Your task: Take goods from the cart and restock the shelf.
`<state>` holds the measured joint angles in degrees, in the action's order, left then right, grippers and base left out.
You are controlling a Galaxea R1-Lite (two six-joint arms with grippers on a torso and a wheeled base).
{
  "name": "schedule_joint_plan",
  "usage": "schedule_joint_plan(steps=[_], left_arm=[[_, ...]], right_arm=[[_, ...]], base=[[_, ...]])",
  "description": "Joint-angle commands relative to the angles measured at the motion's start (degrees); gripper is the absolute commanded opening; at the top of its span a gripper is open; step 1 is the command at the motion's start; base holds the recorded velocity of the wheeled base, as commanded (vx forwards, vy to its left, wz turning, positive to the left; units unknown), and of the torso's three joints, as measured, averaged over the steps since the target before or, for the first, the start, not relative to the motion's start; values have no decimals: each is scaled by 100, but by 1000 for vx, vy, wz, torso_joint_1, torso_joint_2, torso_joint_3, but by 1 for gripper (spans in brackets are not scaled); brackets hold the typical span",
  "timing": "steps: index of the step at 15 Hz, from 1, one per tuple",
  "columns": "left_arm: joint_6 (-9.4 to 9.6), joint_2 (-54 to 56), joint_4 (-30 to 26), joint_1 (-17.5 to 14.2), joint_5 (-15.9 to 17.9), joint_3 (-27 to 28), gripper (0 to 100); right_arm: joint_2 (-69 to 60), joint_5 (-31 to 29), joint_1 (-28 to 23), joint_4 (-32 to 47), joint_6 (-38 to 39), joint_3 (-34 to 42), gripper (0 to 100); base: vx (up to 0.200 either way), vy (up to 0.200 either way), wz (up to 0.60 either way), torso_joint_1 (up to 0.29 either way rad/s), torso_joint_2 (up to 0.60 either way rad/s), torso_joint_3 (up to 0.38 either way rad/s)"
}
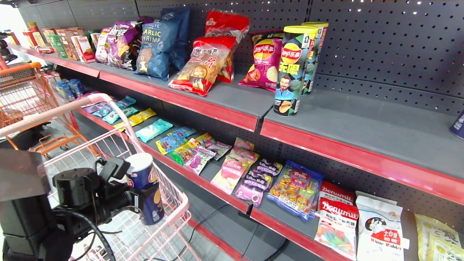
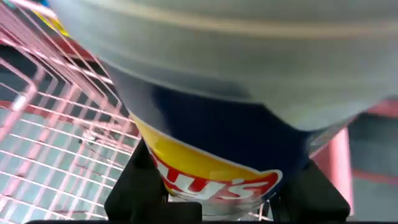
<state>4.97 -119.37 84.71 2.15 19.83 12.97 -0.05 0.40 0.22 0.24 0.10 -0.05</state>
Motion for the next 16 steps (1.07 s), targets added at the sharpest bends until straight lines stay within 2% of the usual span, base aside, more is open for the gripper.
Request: schedule_joint_plan(steps=[1, 2, 3, 4, 6, 7, 8, 10, 11, 13, 14, 15, 16], left_arm=[[-295, 2234, -1581, -505, 12, 540, 0], [-427, 2779, -2293, -610, 12, 795, 0], [-629, 3790, -3567, -663, 20, 1234, 0], [-691, 4616, -4727, -663, 91, 1559, 0], [-673, 5917, -6564, -663, 434, 2025, 0], [-664, 6259, -6960, -663, 495, 2122, 0], [-594, 6980, -7663, -628, 636, 2192, 0], [-436, 7850, -8585, -549, 732, 2227, 0], [-427, 8158, -8902, -425, 715, 2210, 0], [-322, 8246, -8999, -417, 574, 2069, 0], [-251, 8149, -8752, -417, -103, 1955, 0], [-295, 8096, -8462, -417, -489, 1858, 0], [-322, 8114, -8287, -408, -612, 1753, 0]], right_arm=[[5, 4, 4, 2, -1, 5, 100], [5, 4, 4, 2, -1, 5, 100], [5, 4, 4, 2, 8, 5, 100], [5, 4, -4, 2, -1, -4, 100], [5, 4, 4, 2, 8, -4, 100], [5, 4, -4, 2, 8, 5, 100], [5, 4, 4, 2, 8, 5, 100], [5, 13, -4, 2, 8, 5, 100], [5, 4, 4, 2, 8, 5, 100], [5, 4, 4, 2, 8, 5, 100], [5, 4, 4, 2, -1, -4, 100], [5, 4, 4, 2, 8, 5, 100], [5, 4, 4, 2, 8, -4, 100]], base=[[0, 0, 0, 0, 0, 0], [0, 0, 0, 0, 0, 0], [0, 0, 0, 0, 0, 0], [0, 0, 0, 0, 0, 0], [0, 0, 0, 0, 0, 0], [0, 0, 0, 0, 0, 0], [0, 0, 0, 0, 0, 0], [0, 0, 0, 0, 0, 0], [0, 0, 0, 0, 0, 0], [0, 0, 0, 0, 0, 0], [0, 0, 0, 0, 0, 0], [0, 0, 0, 46, -149, -85], [0, 0, 0, 119, -330, -198]])
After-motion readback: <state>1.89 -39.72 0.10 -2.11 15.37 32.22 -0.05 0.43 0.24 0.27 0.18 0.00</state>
